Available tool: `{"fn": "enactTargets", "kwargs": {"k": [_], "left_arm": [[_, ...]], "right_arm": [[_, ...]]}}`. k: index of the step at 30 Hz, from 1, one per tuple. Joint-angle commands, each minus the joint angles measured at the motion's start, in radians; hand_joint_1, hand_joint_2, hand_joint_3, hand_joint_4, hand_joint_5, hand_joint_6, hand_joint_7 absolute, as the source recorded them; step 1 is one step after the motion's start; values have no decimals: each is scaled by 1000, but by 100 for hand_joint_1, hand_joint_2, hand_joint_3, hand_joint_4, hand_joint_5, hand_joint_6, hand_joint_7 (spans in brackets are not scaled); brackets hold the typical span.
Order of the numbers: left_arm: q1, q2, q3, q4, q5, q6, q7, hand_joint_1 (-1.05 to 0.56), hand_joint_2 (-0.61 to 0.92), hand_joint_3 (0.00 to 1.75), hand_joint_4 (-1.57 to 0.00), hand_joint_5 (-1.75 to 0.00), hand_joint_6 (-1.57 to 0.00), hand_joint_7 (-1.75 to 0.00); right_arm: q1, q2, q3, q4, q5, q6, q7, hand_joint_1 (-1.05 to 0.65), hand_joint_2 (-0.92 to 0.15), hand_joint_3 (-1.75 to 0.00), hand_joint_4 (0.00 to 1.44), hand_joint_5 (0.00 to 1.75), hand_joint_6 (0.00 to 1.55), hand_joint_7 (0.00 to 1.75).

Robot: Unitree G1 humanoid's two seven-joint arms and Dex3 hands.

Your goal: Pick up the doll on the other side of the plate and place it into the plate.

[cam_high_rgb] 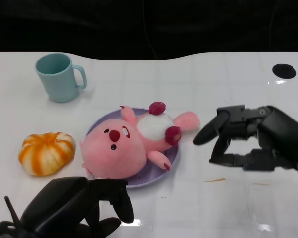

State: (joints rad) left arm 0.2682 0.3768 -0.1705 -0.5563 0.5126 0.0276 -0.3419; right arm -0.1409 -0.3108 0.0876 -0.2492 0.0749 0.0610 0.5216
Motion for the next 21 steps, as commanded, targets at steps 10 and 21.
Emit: {"fn": "enactTargets", "kwargs": {"k": [10, 21], "left_arm": [[22, 21, 28, 9, -19, -14, 2, -20, 72, 71, -71, -147, -74, -113], [47, 26, 40, -11, -17, -14, 1, -22, 71, 70, -68, -148, -72, -112]], "right_arm": [[120, -5, -18, -90, -3, 69, -61, 5, -39, -134, 83, 148, 83, 119], [151, -9, -2, -48, -33, 29, -74, -1, -33, -153, 100, 174, 87, 153]]}}
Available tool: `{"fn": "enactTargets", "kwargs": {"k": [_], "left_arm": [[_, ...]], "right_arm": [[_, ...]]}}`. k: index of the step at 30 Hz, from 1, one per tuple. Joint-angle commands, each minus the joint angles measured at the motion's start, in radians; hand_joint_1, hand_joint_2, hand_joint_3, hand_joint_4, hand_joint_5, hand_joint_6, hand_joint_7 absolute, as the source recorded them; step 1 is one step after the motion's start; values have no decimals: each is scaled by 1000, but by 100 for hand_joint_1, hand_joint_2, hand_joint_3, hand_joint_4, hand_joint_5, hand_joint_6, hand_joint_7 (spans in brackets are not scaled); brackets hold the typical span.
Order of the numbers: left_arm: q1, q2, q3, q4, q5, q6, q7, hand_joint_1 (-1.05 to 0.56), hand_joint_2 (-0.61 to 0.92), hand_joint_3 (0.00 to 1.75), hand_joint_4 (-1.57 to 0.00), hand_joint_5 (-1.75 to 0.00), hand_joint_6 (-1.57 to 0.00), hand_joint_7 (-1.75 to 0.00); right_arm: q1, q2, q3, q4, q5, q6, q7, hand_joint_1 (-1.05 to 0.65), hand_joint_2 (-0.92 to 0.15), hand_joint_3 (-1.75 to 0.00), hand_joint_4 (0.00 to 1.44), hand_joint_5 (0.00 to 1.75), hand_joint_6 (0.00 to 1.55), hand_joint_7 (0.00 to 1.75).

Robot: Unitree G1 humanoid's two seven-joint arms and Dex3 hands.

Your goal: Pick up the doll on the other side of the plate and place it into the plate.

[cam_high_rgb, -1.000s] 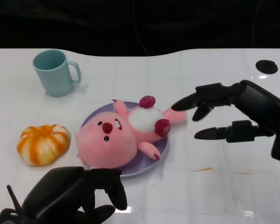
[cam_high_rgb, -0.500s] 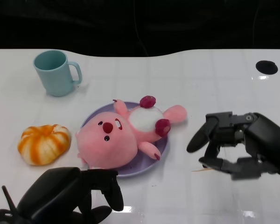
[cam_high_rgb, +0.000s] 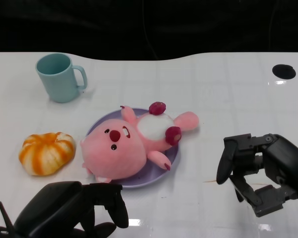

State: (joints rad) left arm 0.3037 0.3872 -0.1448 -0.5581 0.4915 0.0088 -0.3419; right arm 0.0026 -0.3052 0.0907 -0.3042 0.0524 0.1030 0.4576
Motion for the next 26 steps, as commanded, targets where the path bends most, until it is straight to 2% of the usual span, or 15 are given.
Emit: {"fn": "enactTargets", "kwargs": {"k": [1, 10, 26], "left_arm": [[13, 16, 14, -10, 6, 5, 0, -23, 72, 69, -68, -148, -72, -112], [24, 24, 36, 8, -15, -33, 9, -22, 74, 64, -68, -147, -73, -110], [38, 28, 45, 10, -13, -53, 7, -22, 76, 62, -68, -146, -74, -110]], "right_arm": [[8, -14, -3, 6, -16, -11, -11, -1, -34, -153, 100, 174, 85, 155], [3, -3, 11, 14, -39, -11, -19, -1, -33, -152, 97, 175, 81, 162], [-8, -7, 8, 1, -42, 5, -20, -1, -33, -153, 96, 175, 80, 164]]}}
